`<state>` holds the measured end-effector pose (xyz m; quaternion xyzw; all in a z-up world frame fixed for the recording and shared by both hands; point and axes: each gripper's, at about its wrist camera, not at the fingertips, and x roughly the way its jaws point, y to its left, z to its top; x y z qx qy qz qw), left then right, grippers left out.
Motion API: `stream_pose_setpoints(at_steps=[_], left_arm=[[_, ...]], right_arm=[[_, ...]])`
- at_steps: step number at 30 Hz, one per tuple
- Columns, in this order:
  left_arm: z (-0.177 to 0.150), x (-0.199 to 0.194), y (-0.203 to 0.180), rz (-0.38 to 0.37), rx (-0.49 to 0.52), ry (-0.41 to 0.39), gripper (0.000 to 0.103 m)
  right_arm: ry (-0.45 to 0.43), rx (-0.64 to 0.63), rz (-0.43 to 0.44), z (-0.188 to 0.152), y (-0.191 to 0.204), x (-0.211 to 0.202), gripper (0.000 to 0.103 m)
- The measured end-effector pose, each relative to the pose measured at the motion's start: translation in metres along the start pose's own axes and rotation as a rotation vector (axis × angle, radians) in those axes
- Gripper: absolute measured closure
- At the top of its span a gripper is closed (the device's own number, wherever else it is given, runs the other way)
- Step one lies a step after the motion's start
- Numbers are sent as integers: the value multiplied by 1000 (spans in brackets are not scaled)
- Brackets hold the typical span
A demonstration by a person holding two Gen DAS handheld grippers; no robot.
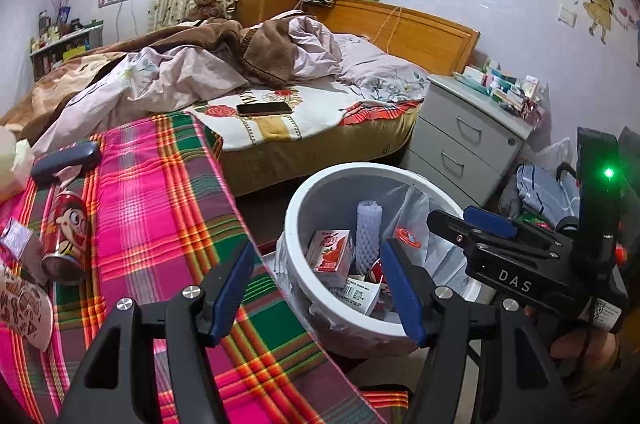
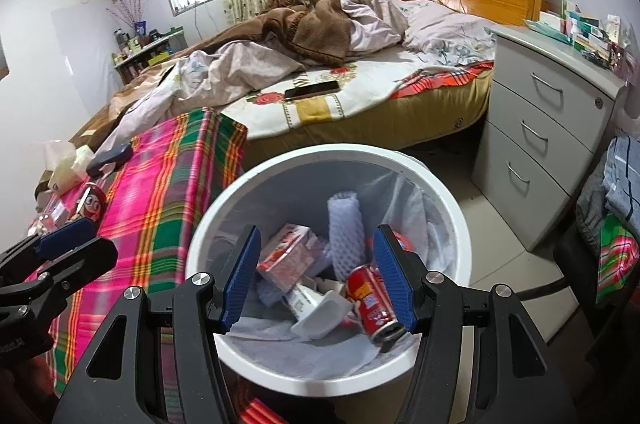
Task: Collect trash
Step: 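Move both open tools back to the remaining trash on the cloth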
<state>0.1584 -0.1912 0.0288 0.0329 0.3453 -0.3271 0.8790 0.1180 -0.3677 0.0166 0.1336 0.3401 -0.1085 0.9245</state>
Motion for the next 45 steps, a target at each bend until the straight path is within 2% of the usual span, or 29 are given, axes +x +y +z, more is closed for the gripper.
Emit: stream_pose_setpoints(at_steps=[15, 21, 25, 30, 36, 45], left_arm=[[-20, -46, 56, 144, -83, -68, 36], [-35, -69, 92, 237, -147, -98, 36], [-44, -83, 114, 328, -171, -115, 36], [-53, -99, 147, 397, -224, -132, 36], [-60, -109, 176, 430, -265, -124, 34], [-61, -97, 202, 432, -299, -82, 33]], right_arm=[[-32, -66, 91, -5, 51, -9, 43], [-25, -111, 137, -7, 78, -5, 43], [-20, -134, 172, -8, 96, -1, 43], [-11, -167, 202, -8, 120, 5, 43], [0, -211, 233, -3, 148, 14, 43], [29, -275, 282, 5, 187, 31, 43]])
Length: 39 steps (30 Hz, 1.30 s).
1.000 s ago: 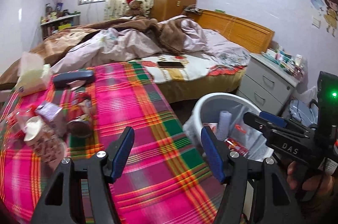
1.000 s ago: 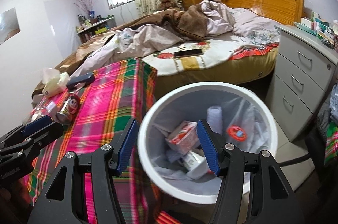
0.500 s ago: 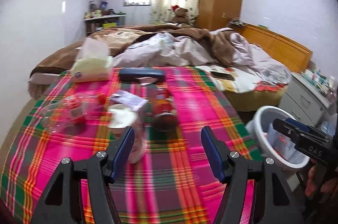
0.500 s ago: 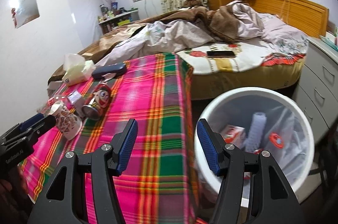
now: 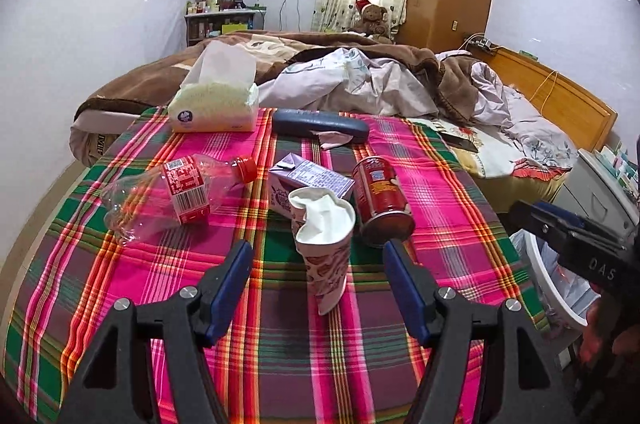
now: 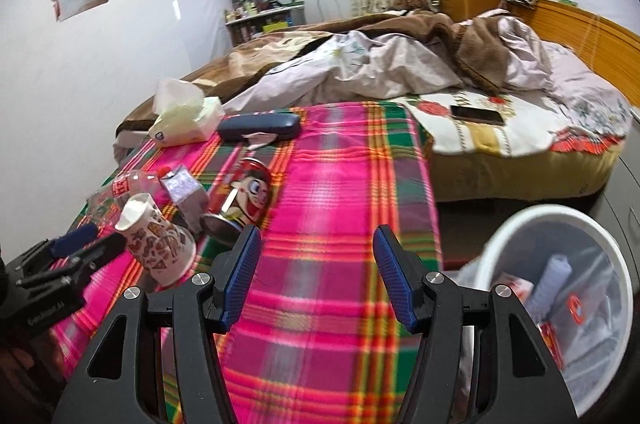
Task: Collect trash
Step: 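Move both open tools back to the remaining trash on the cloth, then grasp the red cartoon-face can with the right tool while the left tool grasps the crumpled paper cup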
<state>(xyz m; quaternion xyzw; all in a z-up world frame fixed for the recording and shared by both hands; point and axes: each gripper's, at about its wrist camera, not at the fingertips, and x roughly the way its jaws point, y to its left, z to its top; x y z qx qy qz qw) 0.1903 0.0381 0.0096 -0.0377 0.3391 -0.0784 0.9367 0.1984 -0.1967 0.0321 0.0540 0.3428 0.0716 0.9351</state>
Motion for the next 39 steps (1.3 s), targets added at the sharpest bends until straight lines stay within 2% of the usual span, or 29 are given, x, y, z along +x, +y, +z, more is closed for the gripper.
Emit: stream_pose_setpoints(at_steps=[11, 15, 20, 39], left_arm=[[5, 37, 9, -29, -10, 71, 33], [4, 50, 14, -15, -3, 101, 33], [7, 59, 19, -24, -4, 107, 33], [16, 87, 41, -24, -57, 139, 32]], right_arm=[[71, -34, 63, 18, 22, 41, 43], [96, -28, 104, 23, 29, 53, 43], [128, -14, 130, 29, 36, 70, 43], [241, -20, 134, 27, 46, 110, 42]])
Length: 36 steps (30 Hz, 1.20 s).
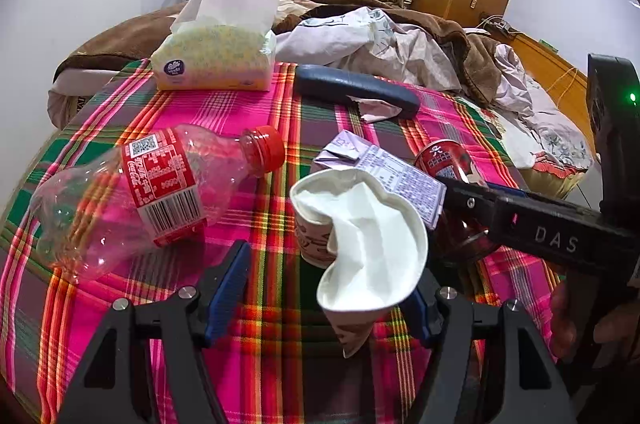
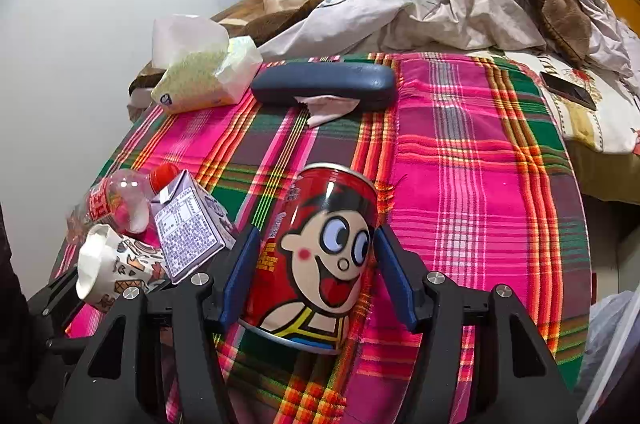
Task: Collect trash
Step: 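Grasp the red cartoon-face can with the right tool while the left tool grasps the crumpled paper cup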
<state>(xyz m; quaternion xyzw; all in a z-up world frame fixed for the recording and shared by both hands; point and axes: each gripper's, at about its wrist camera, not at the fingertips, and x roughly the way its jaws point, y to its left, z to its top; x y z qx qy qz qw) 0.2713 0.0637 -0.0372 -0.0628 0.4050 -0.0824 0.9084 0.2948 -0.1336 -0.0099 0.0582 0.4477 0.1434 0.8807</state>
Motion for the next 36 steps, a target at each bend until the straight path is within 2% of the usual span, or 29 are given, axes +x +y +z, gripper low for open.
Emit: stream_pose_setpoints(at_steps=[5, 8, 10, 15, 27, 32, 36], left_arm=[[0, 1, 1, -10, -6, -3, 33], [2, 1, 2, -21, -8, -9, 43], [2, 1, 1, -27, -7, -7, 54], [0, 0, -1, -21, 5, 0, 69], [-4, -18, -7, -12, 22, -38, 79], [-7, -25, -13, -15, 32, -46, 79], [-8, -28, -6, 1, -12, -68, 78]], right_arm=[[27, 36, 14, -1, -8, 6, 43], [17, 29, 12, -2, -7, 5, 48], [8, 11, -12, -3, -5, 4, 48], [-2, 16, -13, -5, -7, 1, 49], [-49, 20, -26, -14, -9, -17, 49], [-63, 29, -24, -17, -11, -24, 49], [-67, 35, -22, -19, -13, -28, 49]])
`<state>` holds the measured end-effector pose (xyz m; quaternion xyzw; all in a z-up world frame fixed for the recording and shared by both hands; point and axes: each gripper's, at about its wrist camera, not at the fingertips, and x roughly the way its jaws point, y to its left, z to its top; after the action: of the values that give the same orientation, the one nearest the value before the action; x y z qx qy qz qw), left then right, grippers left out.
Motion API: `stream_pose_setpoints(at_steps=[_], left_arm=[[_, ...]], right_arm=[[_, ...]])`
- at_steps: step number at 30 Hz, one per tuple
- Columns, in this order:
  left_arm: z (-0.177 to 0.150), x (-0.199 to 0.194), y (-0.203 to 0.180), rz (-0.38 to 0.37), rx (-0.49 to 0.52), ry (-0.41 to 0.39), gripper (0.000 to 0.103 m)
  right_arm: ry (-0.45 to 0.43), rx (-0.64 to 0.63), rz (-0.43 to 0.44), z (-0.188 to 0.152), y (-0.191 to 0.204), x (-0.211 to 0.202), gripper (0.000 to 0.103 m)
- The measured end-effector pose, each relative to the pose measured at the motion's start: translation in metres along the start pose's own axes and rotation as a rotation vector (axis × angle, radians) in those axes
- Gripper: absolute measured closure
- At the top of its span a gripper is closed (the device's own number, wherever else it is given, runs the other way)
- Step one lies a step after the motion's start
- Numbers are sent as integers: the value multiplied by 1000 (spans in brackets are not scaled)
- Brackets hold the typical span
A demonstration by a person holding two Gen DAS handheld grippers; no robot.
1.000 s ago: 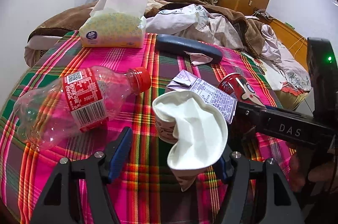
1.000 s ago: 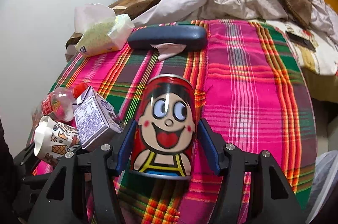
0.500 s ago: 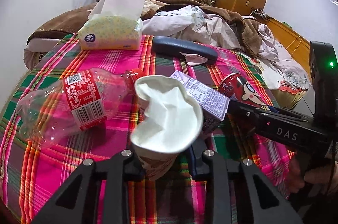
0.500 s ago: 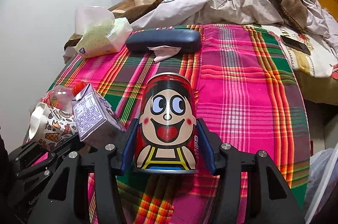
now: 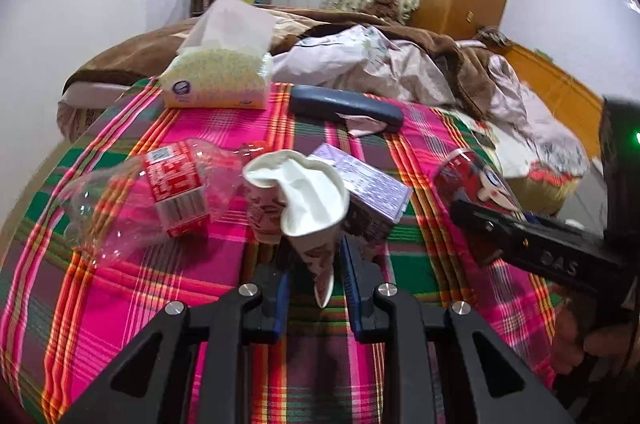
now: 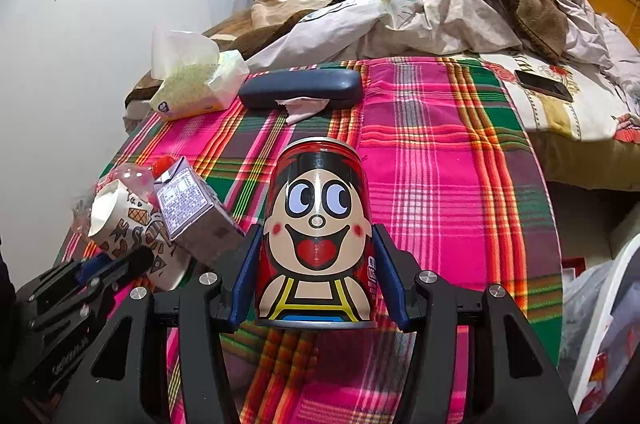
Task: Collect trash
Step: 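Grasp the red cartoon-face can with the right tool while the left tool grasps the crumpled paper cup, then carry the paper cup and cartoon-face can toward the white bin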
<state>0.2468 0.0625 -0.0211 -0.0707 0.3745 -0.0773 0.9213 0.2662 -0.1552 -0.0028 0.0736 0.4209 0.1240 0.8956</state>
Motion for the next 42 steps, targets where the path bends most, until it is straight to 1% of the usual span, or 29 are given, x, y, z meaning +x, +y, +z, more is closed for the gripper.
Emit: stream_pose_setpoints(at_steps=[1, 2, 3, 4, 5, 7, 8, 10, 12, 16, 18, 21, 22, 23, 25, 29, 35, 37, 39, 42], left_arm=[[0, -1, 3, -3, -10, -7, 73], [0, -3, 4, 13, -20, -16, 67], [0, -4, 5, 40, -22, -23, 49], [0, -5, 5, 57, -13, -32, 37], [0, -6, 6, 54, -7, -42, 35], [1, -4, 9, 16, -15, -33, 28], [3, 0, 11, 8, -21, -21, 28], [6, 7, 13, 22, -5, 6, 28], [9, 10, 14, 34, 7, -9, 28], [16, 16, 15, 7, 23, -18, 28], [18, 17, 15, 24, 33, -24, 28], [20, 19, 17, -1, 34, -20, 28], [19, 19, 17, 3, 34, -24, 28], [18, 20, 17, 3, 33, -21, 30], [16, 20, 17, -10, 27, -14, 47], [13, 16, 13, 9, 43, -18, 48], [12, 3, 3, 2, 68, -37, 48], [11, -4, -2, 5, 79, -48, 49], [10, -11, -7, -12, 79, -48, 49], [8, -20, -19, -13, 97, -53, 49]], right_arm=[[-1, -1, 2, 0, 0, -1, 49], [-2, -3, 2, -1, 0, -2, 49], [-3, -6, 2, -1, 0, -2, 49], [-4, -7, 5, 0, 0, -2, 49], [-4, -6, 7, -1, 0, -2, 49], [-3, -4, 12, -1, -1, -2, 49], [-2, -4, 14, -1, -1, -1, 49], [4, -6, 15, -1, -1, 2, 48], [7, -8, 18, -2, 0, 2, 48], [9, -15, 17, 0, 0, 5, 49], [9, -18, 18, 0, 1, 5, 49], [12, -24, 16, -1, 3, 6, 48], [11, -23, 14, -1, 2, 6, 48], [11, -22, 13, -1, 2, 6, 48], [10, -19, 11, -1, 1, 6, 48], [6, -17, 11, -2, 2, 3, 49], [-9, -8, 11, -4, 1, -4, 49], [-21, -4, 9, -5, -1, -10, 49], [-33, 2, 9, -6, -3, -17, 48], [-51, 5, 3, -8, -6, -27, 49]])
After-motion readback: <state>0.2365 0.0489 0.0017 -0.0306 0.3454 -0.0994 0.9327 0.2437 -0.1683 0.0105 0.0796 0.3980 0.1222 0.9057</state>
